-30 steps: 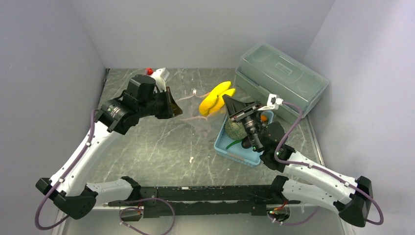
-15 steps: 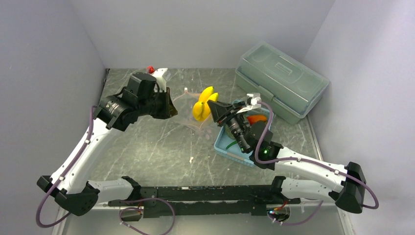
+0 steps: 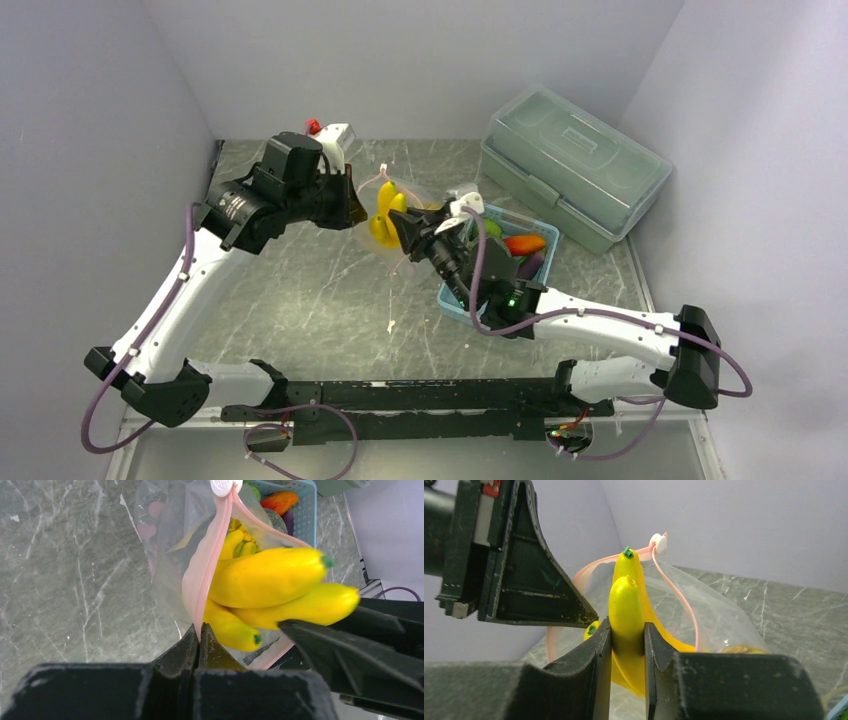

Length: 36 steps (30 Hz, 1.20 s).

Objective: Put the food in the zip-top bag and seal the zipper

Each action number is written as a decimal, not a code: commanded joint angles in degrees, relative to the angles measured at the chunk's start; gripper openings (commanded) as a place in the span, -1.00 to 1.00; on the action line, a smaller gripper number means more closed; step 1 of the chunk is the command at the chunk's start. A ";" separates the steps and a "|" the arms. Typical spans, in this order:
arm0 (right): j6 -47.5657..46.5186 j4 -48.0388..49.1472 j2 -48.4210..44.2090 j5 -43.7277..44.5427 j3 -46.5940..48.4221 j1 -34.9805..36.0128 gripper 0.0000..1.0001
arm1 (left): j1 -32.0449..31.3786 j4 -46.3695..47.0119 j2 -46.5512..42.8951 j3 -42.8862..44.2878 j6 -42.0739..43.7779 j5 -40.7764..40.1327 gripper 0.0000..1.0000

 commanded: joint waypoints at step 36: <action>-32.91 -31.33 -0.44 -38.58 10.68 0.84 -1.00 | 0.30 -6.43 -1.89 7.58 12.56 -0.42 -1.00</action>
